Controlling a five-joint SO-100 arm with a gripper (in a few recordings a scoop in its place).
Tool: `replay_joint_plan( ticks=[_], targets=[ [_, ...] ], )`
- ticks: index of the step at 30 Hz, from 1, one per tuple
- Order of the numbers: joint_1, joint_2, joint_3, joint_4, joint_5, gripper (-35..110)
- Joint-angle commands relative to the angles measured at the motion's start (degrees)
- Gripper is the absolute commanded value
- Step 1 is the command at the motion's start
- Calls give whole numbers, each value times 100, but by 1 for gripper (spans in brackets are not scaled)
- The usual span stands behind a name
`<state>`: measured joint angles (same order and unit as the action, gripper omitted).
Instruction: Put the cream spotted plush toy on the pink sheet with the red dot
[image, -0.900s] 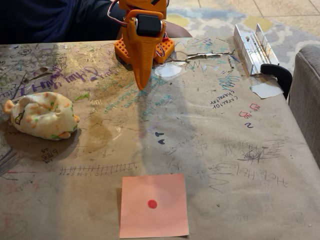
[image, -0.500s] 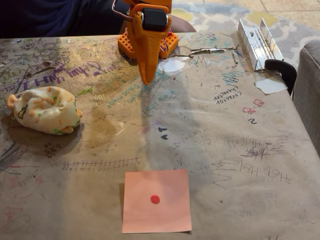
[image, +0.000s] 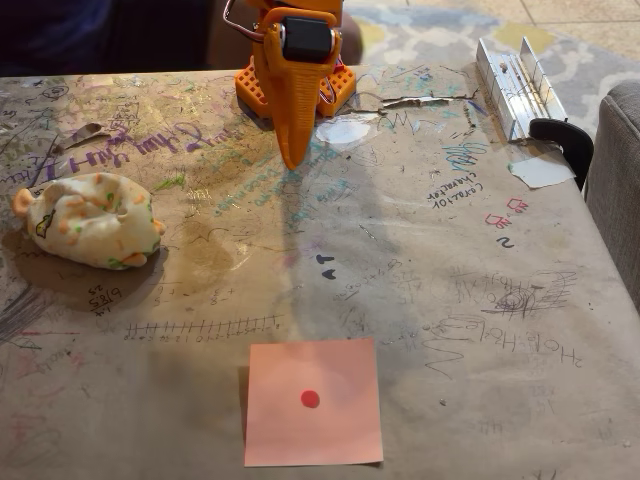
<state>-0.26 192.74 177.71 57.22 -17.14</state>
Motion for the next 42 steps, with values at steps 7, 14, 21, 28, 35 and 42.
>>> replay_joint_plan(
  ticks=[7,14,21,28,35,42],
  targets=[
    [18,44,9,9,9,0],
    [-9,44,9,26,-44,0],
    [-53,44,9,35,-114,0],
    [-62,44,9,35,-123,0],
    [-35,44,9,35,-105,0],
    [-35,44,9,35,-105,0]
  ],
)
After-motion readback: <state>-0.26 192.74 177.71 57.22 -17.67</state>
